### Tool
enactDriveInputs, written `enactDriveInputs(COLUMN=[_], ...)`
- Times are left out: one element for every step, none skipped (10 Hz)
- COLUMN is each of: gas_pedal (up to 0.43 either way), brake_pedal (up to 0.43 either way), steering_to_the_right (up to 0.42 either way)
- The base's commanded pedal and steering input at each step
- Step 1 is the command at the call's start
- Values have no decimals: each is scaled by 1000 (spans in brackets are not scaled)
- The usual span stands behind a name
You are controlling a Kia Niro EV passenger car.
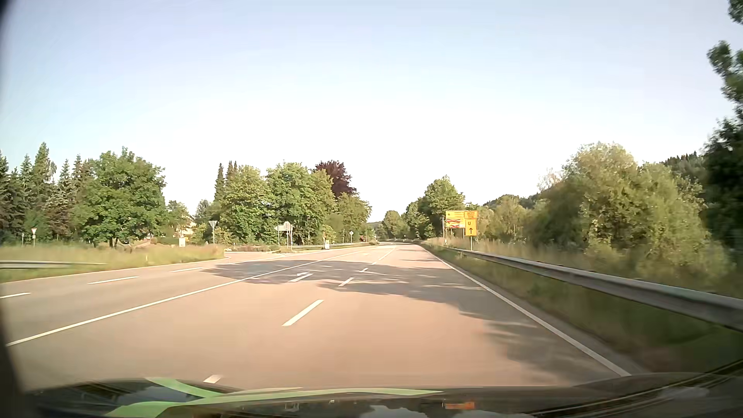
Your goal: Follow the waypoints while adhering to traffic rules and regulations
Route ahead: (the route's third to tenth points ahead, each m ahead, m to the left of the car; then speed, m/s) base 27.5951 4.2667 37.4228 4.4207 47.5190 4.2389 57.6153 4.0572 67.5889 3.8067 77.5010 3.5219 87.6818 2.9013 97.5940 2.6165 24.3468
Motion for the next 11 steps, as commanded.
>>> enactDriveInputs(gas_pedal=[130,110,110,138,150,157,157,169,177,197,197], brake_pedal=[0,0,0,0,0,0,0,0,0,0,0], steering_to_the_right=[3,2,2,2,2,2,1,1,2,2,1])
